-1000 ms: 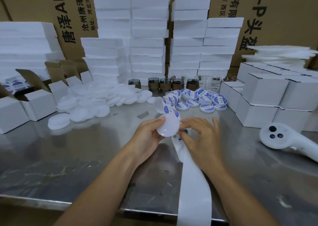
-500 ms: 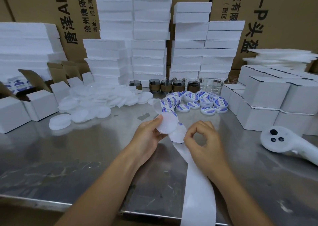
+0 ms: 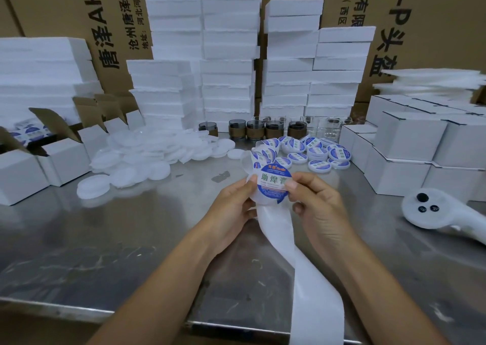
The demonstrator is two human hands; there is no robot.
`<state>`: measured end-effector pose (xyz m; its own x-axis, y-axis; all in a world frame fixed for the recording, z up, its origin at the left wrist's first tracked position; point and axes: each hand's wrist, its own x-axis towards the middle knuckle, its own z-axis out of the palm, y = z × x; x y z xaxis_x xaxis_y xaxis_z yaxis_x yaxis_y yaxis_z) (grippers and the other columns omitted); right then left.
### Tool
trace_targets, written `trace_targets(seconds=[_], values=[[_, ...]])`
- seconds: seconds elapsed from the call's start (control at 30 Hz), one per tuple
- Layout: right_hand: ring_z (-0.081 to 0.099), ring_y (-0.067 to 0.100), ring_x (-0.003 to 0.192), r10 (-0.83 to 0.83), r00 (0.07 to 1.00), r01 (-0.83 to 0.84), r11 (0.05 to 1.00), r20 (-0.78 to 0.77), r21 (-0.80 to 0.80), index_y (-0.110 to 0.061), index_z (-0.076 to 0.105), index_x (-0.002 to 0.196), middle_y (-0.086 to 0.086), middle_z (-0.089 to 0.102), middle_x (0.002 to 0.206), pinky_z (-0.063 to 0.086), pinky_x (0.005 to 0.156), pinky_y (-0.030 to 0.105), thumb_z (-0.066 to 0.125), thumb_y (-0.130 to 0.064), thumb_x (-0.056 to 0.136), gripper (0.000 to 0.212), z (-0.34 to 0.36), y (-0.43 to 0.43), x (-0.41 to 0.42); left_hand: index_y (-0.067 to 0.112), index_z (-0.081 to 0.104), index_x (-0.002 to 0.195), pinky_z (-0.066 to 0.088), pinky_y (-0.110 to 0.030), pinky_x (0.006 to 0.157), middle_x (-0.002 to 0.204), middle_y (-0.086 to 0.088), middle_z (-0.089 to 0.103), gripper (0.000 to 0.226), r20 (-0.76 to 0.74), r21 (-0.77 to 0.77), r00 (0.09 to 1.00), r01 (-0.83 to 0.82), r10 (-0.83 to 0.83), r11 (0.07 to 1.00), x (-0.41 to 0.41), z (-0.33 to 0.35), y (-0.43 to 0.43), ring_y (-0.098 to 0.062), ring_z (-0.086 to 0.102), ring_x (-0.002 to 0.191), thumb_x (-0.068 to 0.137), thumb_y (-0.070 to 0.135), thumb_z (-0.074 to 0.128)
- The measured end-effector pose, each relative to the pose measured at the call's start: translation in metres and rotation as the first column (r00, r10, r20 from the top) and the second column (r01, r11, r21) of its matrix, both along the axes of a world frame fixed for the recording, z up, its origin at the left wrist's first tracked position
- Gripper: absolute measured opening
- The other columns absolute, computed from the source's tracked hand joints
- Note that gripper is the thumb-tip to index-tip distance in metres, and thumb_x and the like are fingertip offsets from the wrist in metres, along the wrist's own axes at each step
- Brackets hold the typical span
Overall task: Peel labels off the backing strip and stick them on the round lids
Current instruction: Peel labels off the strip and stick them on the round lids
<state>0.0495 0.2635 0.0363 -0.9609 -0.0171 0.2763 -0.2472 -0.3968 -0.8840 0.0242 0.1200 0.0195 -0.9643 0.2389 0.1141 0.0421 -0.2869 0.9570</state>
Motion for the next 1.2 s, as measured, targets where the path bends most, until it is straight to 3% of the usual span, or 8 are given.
trace_targets(seconds=[0.17, 0.27, 0.5, 0.73, 1.0, 1.2], values=[[0.062, 0.005, 0.055, -0.031, 0.999, 0.031, 0.999, -0.015, -0.035, -0.016, 0.065, 0.069, -0.001, 0.071, 0.066, 0.044, 0.05, 0.012, 0.075, -0.023, 0.05, 0.022, -0.002, -0.007, -0.006, 0.023, 0.071, 0.108, 0.049, -0.031, 0.084, 0.108, -0.006, 0.071, 0.026, -0.023, -0.03, 0.999, 0.046, -0.047, 0.998, 0.001, 0.0, 0.001, -0.018, 0.066, 0.095, 0.092, 0.027, 0.05], [0.064, 0.006, 0.057, -0.063, 0.998, 0.062, 0.998, -0.012, -0.031, -0.017, 0.066, 0.067, -0.002, 0.071, 0.067, 0.046, 0.051, 0.013, 0.076, -0.023, 0.05, 0.021, -0.004, -0.008, -0.01, 0.017, 0.066, 0.116, 0.047, -0.035, 0.089, 0.113, -0.008, 0.068, 0.038, -0.019, -0.018, 0.996, 0.089, -0.089, 0.996, 0.001, 0.001, 0.0, -0.019, 0.064, 0.099, 0.084, 0.033, 0.054], [0.065, 0.006, 0.06, -0.075, 0.997, 0.075, 0.997, -0.006, 0.003, -0.015, 0.063, 0.072, -0.002, 0.071, 0.067, 0.049, 0.054, 0.014, 0.074, -0.02, 0.053, 0.022, -0.005, -0.006, -0.01, 0.018, 0.066, 0.109, 0.052, -0.029, 0.08, 0.107, -0.005, 0.071, 0.038, 0.078, 0.065, 0.989, 0.117, -0.122, 0.991, -0.003, -0.002, 0.0, -0.015, 0.067, 0.091, 0.088, 0.039, 0.041], [0.065, 0.006, 0.059, -0.097, 0.995, 0.095, 0.99, 0.013, 0.103, -0.013, 0.063, 0.072, -0.002, 0.069, 0.062, 0.052, 0.059, 0.014, 0.077, -0.015, 0.056, 0.021, -0.006, -0.006, -0.01, 0.013, 0.065, 0.111, 0.051, -0.032, 0.084, 0.111, -0.01, 0.069, 0.047, 0.124, 0.108, 0.983, 0.122, -0.135, 0.987, -0.003, -0.002, -0.003, -0.018, 0.066, 0.093, 0.079, 0.042, 0.046], [0.065, 0.009, 0.06, -0.135, 0.99, 0.13, 0.983, 0.035, 0.131, -0.017, 0.064, 0.069, 0.0, 0.069, 0.062, 0.051, 0.058, 0.014, 0.078, -0.011, 0.062, 0.017, -0.008, -0.005, -0.012, 0.014, 0.064, 0.111, 0.053, -0.028, 0.076, 0.106, -0.006, 0.072, 0.039, 0.149, 0.099, 0.981, 0.109, -0.123, 0.989, -0.004, -0.002, -0.003, -0.015, 0.069, 0.09, 0.092, 0.038, 0.04], [0.066, 0.009, 0.059, -0.161, 0.985, 0.152, 0.98, 0.057, 0.129, -0.014, 0.064, 0.071, 0.001, 0.07, 0.063, 0.05, 0.054, 0.014, 0.077, -0.006, 0.068, 0.016, -0.009, -0.005, -0.013, 0.015, 0.065, 0.108, 0.056, -0.027, 0.076, 0.105, -0.007, 0.072, 0.038, 0.152, 0.089, 0.981, 0.108, -0.121, 0.99, -0.004, -0.002, -0.002, -0.017, 0.069, 0.091, 0.09, 0.039, 0.041]])
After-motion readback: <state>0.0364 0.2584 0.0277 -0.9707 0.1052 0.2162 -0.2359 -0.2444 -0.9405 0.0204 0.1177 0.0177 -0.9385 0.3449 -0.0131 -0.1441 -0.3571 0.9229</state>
